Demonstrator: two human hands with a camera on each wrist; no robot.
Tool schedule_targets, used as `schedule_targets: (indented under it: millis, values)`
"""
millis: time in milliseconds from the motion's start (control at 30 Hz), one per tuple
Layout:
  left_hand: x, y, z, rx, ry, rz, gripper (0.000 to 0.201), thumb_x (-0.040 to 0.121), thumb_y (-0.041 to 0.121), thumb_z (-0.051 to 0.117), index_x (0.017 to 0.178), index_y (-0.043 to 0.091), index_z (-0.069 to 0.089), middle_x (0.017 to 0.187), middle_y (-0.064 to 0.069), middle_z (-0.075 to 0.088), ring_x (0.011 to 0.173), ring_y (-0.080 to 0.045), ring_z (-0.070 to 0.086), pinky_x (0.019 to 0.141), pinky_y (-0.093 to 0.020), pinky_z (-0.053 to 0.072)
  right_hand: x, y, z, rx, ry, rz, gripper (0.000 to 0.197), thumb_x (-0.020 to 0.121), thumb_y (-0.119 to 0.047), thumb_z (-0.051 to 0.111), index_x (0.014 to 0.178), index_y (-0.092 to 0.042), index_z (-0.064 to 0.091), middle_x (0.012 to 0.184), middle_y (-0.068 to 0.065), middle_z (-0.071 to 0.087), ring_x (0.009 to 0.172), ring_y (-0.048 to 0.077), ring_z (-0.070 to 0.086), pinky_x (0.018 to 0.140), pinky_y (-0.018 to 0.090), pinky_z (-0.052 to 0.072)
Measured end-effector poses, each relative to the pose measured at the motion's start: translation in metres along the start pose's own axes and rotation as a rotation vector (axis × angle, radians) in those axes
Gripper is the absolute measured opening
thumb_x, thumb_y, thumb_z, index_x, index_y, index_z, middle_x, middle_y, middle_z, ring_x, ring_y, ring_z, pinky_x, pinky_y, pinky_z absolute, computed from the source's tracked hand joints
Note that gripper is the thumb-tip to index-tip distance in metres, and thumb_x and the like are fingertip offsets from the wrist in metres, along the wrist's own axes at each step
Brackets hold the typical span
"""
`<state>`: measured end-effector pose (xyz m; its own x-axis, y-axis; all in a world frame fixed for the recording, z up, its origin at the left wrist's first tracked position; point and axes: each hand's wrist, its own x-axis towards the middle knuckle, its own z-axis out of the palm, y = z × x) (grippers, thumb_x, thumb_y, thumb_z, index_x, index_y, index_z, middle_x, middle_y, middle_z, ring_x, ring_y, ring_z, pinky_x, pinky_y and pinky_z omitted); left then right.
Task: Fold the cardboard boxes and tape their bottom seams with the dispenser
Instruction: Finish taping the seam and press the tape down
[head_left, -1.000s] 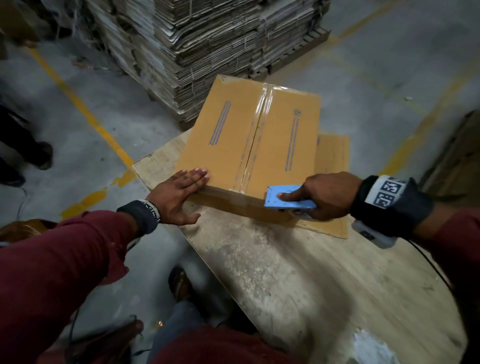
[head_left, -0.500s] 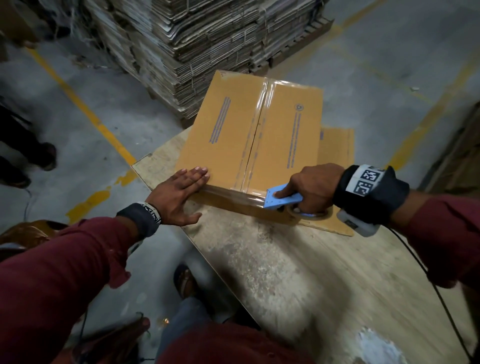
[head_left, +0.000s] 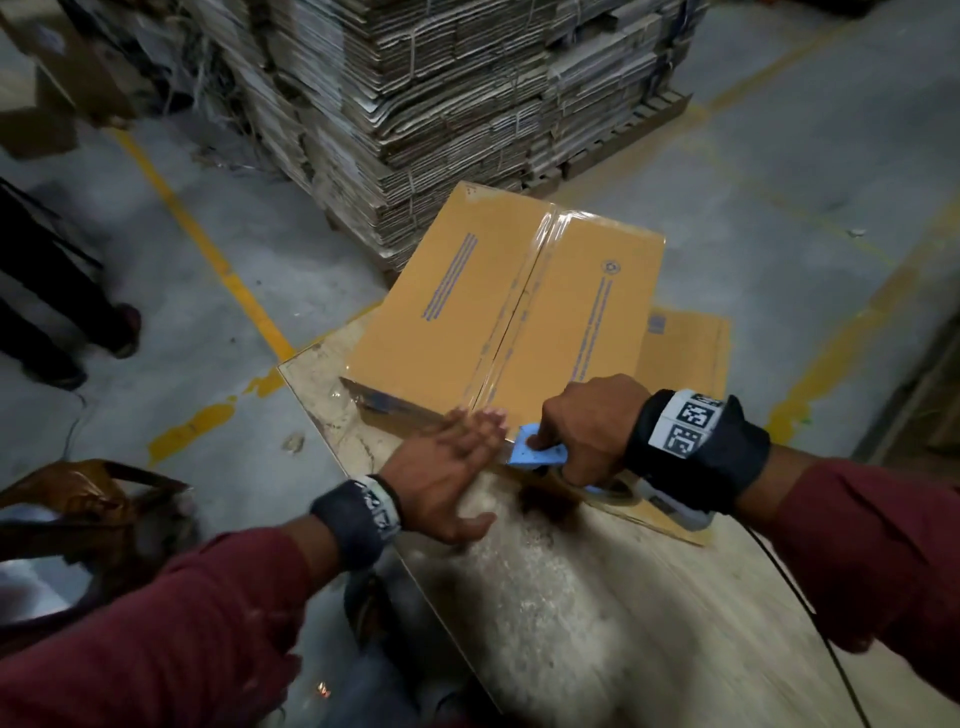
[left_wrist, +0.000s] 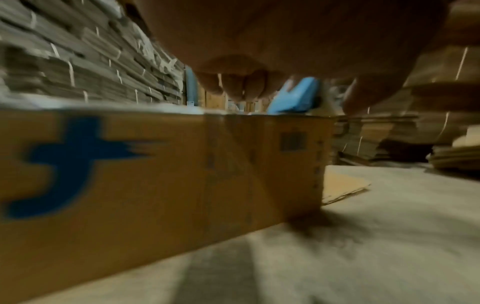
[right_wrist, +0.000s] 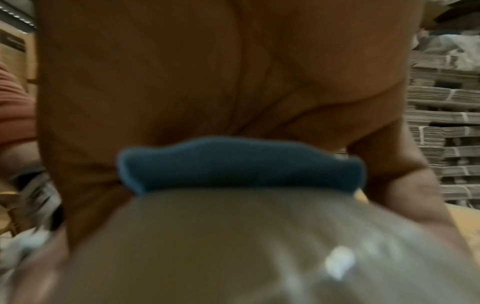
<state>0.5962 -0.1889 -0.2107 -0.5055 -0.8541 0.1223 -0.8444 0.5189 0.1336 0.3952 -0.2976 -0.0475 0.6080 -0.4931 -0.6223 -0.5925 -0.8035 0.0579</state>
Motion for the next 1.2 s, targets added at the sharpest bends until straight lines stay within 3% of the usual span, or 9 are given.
schedule_targets:
  millis: [133, 300, 400, 500, 633, 800, 933, 1067, 1200]
  values:
    - [0.012, 0.020, 0.019, -0.006, -0.033, -0.101, 0.104, 0.082, 0.065, 0.059, 0.159, 0.000, 0.031, 0.167, -0.020, 0.027, 0.156, -0.031, 0.024, 0.124, -0.049, 0.027, 0.001, 0.004, -0.003, -0.001, -0.043, -0.017, 0.060, 0.082, -0.042, 0.066, 0.141, -0.046, 0.056, 0.116, 0.001, 0.070, 0.092, 0.030, 0.066, 0.072, 0.031, 0.047]
    - [0.010, 0.011, 0.018, 0.020, -0.077, -0.063, 0.103, 0.081, 0.058, 0.059, 0.162, 0.003, 0.024, 0.169, -0.016, 0.024, 0.157, -0.029, 0.022, 0.126, -0.047, 0.026, -0.010, 0.012, 0.000, 0.030, -0.066, -0.012, 0.066, 0.083, -0.044, 0.066, 0.146, -0.051, 0.047, 0.082, -0.010, 0.059, 0.062, 0.014, 0.050, 0.065, 0.028, 0.042]
    - [0.010, 0.009, 0.019, 0.025, -0.078, -0.056, 0.103, 0.082, 0.058, 0.059, 0.161, 0.003, 0.025, 0.169, -0.017, 0.023, 0.158, -0.029, 0.020, 0.126, -0.047, 0.026, -0.023, 0.027, 0.008, 0.042, -0.075, 0.006, 0.070, 0.082, -0.047, 0.068, 0.146, -0.056, 0.042, 0.099, -0.008, 0.066, 0.072, 0.019, 0.055, 0.067, 0.030, 0.048]
    - [0.009, 0.009, 0.016, 0.026, -0.073, -0.050, 0.104, 0.083, 0.058, 0.060, 0.162, 0.003, 0.022, 0.169, -0.017, 0.024, 0.157, -0.029, 0.022, 0.125, -0.048, 0.027, -0.043, 0.037, 0.018, 0.057, -0.074, 0.039, 0.074, 0.080, -0.046, 0.069, 0.146, -0.060, 0.039, 0.105, -0.008, 0.063, 0.070, 0.016, 0.051, 0.067, 0.029, 0.044]
    - [0.008, 0.008, 0.015, 0.027, -0.085, -0.035, 0.105, 0.085, 0.061, 0.057, 0.163, 0.005, 0.017, 0.170, -0.016, 0.019, 0.158, -0.029, 0.019, 0.125, -0.048, 0.027, -0.087, 0.062, 0.027, 0.029, -0.102, 0.102, 0.070, 0.079, -0.046, 0.068, 0.142, -0.063, 0.043, 0.123, -0.005, 0.066, 0.098, 0.023, 0.065, 0.072, 0.029, 0.044]
    - [0.011, 0.012, 0.017, 0.010, -0.069, -0.041, 0.102, 0.085, 0.062, 0.057, 0.163, 0.005, 0.023, 0.170, -0.015, 0.020, 0.158, -0.028, 0.018, 0.125, -0.049, 0.028, -0.138, 0.091, 0.053, 0.090, -0.177, 0.210, 0.069, 0.085, -0.047, 0.068, 0.143, -0.067, 0.036, 0.118, -0.006, 0.066, 0.097, 0.020, 0.065, 0.071, 0.030, 0.047]
    - [0.011, 0.012, 0.016, -0.006, -0.053, -0.029, 0.104, 0.084, 0.062, 0.059, 0.163, 0.005, 0.021, 0.170, -0.015, 0.020, 0.158, -0.028, 0.020, 0.122, -0.051, 0.032, -0.123, 0.086, 0.082, 0.113, -0.166, 0.228, 0.067, 0.087, -0.044, 0.066, 0.145, -0.063, 0.038, 0.107, -0.007, 0.059, 0.092, 0.019, 0.059, 0.064, 0.026, 0.039]
    - [0.008, 0.015, 0.015, -0.003, -0.064, -0.046, 0.107, 0.083, 0.063, 0.060, 0.163, 0.006, 0.020, 0.171, -0.014, 0.019, 0.158, -0.028, 0.019, 0.123, -0.051, 0.030, -0.111, 0.088, 0.104, 0.198, -0.181, 0.235, 0.067, 0.087, -0.038, 0.069, 0.145, -0.058, 0.042, 0.119, -0.004, 0.063, 0.097, 0.018, 0.060, 0.067, 0.026, 0.040]
    - [0.007, 0.017, 0.014, 0.004, -0.069, -0.058, 0.106, 0.082, 0.063, 0.059, 0.164, 0.007, 0.020, 0.171, -0.012, 0.019, 0.158, -0.026, 0.019, 0.124, -0.050, 0.029, -0.110, 0.092, 0.109, 0.217, -0.131, 0.215, 0.066, 0.088, -0.039, 0.068, 0.145, -0.059, 0.042, 0.117, -0.005, 0.065, 0.095, 0.019, 0.062, 0.054, 0.025, 0.038]
